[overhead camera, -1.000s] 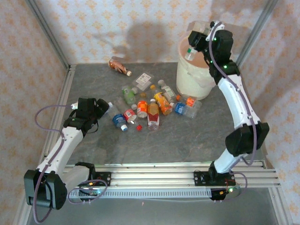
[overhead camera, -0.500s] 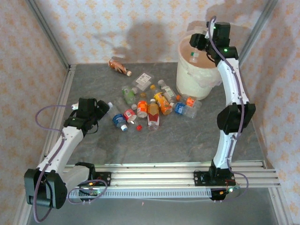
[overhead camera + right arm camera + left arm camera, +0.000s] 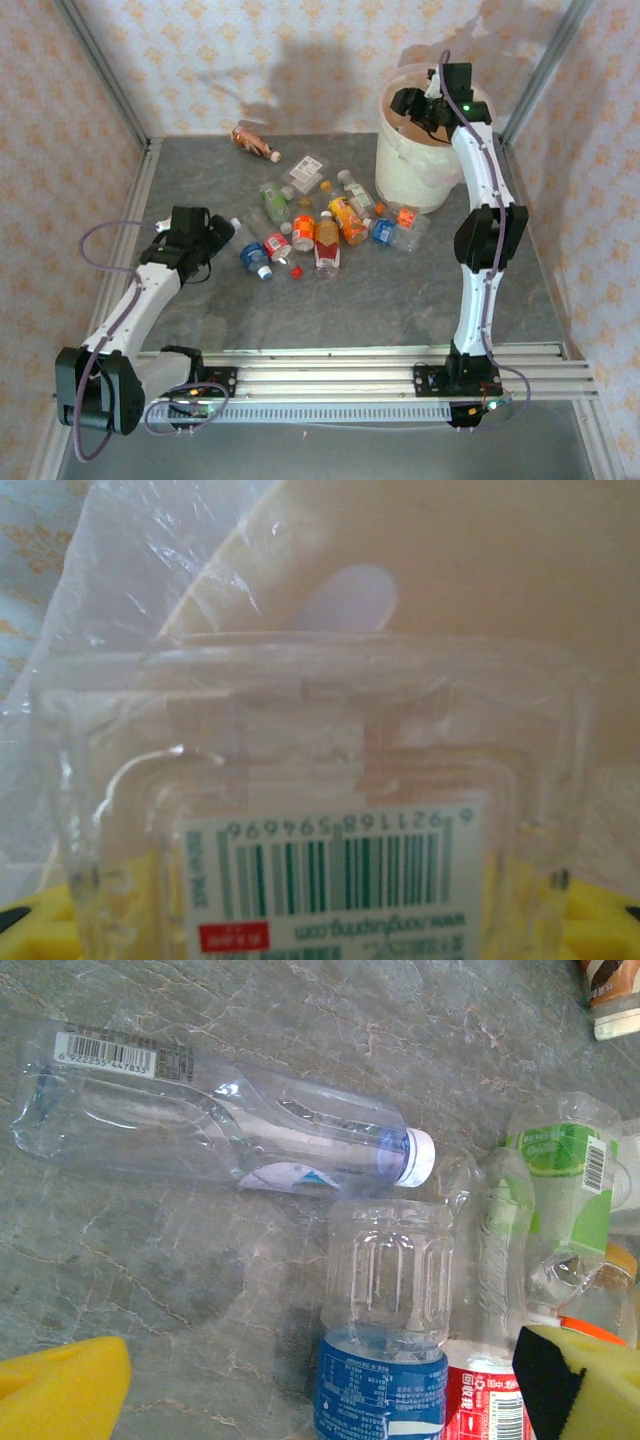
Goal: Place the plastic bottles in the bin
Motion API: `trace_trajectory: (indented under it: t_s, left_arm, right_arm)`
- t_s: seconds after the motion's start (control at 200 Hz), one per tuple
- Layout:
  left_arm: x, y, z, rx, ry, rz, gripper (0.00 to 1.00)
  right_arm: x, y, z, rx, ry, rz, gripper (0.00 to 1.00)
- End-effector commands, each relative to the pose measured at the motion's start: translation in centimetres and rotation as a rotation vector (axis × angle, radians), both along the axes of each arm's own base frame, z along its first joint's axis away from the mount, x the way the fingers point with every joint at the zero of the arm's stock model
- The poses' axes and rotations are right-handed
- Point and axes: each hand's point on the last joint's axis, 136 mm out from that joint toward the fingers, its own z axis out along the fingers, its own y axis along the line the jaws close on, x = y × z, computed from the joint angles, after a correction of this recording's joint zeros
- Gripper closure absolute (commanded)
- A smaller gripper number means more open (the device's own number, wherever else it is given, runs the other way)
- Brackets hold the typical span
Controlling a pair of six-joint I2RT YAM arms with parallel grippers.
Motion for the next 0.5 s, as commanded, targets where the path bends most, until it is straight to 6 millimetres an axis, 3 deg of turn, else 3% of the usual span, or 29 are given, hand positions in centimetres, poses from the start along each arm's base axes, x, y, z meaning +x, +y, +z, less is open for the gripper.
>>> trace_trajectory:
  t_s: [0.0, 0.1, 0.25, 0.49]
  left_arm:
    - [0.5, 0.3, 0.5, 0.037, 0.003, -0.004, 0.0]
    - [0.5, 0.4, 0.4, 0.04, 0.008, -0.004, 0.0]
    - [0.3, 0.8, 0.6, 0.06, 0.015, 0.007, 0.0]
    - [-0.1, 1.5, 1.0, 0.084, 0.007, 0.04, 0.0]
  right_arm:
    - [-0.7, 0.7, 2.4, 0.064, -0.011, 0.005, 0.28]
    - [-1.0, 0.9, 2.8, 0.087, -0.004, 0.008, 0.19]
    - [-1.4, 0.6, 4.1, 0.089, -0.02, -0.015, 0.16]
    - [-2.7, 0.0, 7.8, 0.085, -0.105, -0.042, 0.07]
